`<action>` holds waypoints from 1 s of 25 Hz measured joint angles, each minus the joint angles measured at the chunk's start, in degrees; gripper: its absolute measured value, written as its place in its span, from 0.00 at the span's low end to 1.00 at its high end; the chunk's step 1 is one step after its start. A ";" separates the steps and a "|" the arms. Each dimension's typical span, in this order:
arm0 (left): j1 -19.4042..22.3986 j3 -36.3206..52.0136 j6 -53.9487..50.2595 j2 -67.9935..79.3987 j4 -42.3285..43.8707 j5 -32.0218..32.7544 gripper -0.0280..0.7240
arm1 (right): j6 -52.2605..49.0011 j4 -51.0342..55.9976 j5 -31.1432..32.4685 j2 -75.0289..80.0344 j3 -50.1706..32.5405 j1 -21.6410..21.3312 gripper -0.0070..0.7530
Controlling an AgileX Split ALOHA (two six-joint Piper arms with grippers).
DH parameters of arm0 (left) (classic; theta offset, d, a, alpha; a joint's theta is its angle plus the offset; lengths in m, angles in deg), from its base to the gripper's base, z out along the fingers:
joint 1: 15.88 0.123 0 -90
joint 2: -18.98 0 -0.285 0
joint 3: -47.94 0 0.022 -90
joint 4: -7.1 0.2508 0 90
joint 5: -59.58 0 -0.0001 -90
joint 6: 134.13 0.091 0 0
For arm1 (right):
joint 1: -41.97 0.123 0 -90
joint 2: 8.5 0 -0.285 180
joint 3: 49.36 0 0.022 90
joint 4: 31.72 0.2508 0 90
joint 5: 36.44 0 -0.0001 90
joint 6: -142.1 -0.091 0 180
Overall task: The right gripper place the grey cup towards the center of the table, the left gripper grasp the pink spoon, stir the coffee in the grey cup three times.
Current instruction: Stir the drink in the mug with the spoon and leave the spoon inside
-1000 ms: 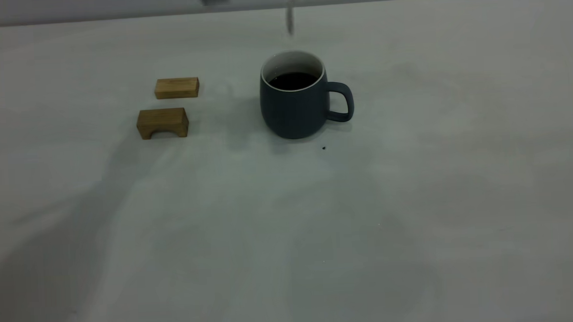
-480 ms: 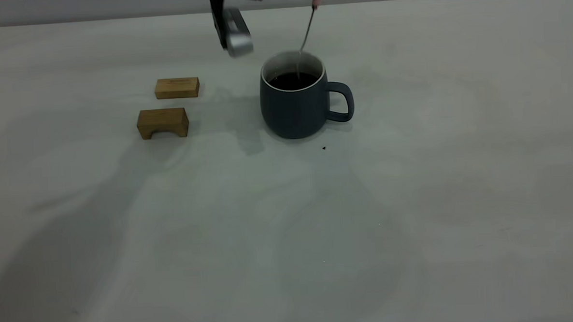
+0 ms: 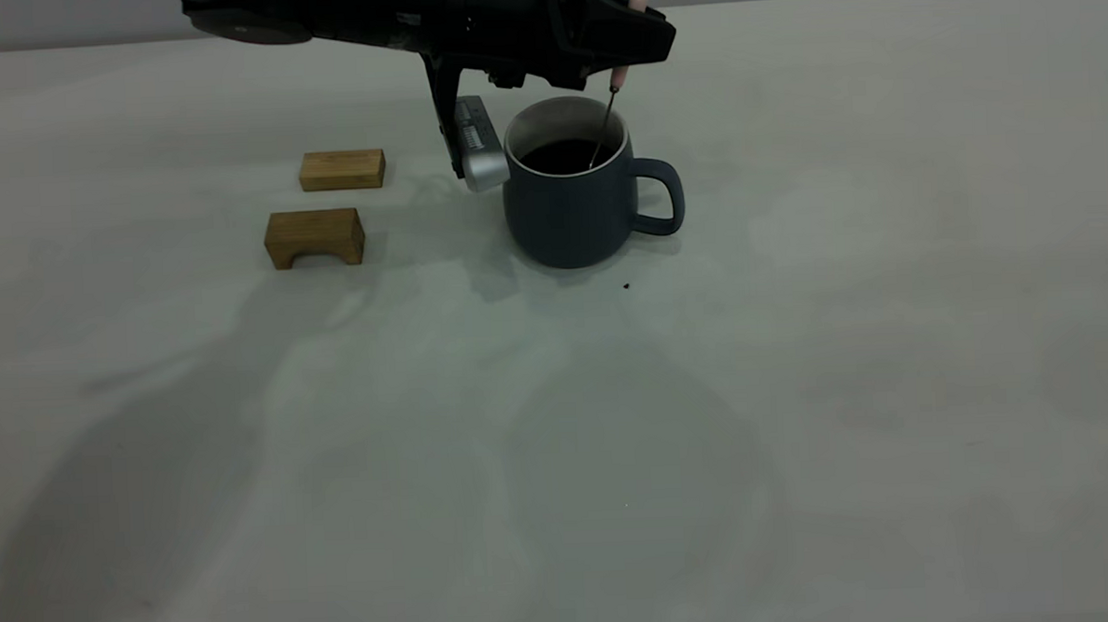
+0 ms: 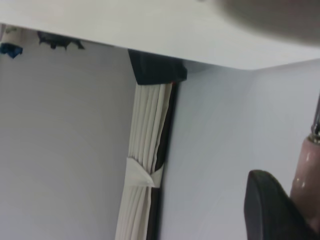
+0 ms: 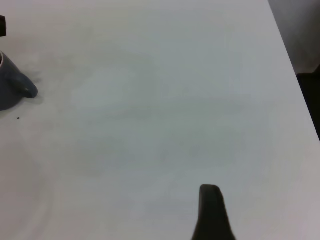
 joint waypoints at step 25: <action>0.00 -3.43 0.21 2.54 3.18 4.30 0.22 | 0.00 0.00 0.00 0.00 0.00 0.00 0.77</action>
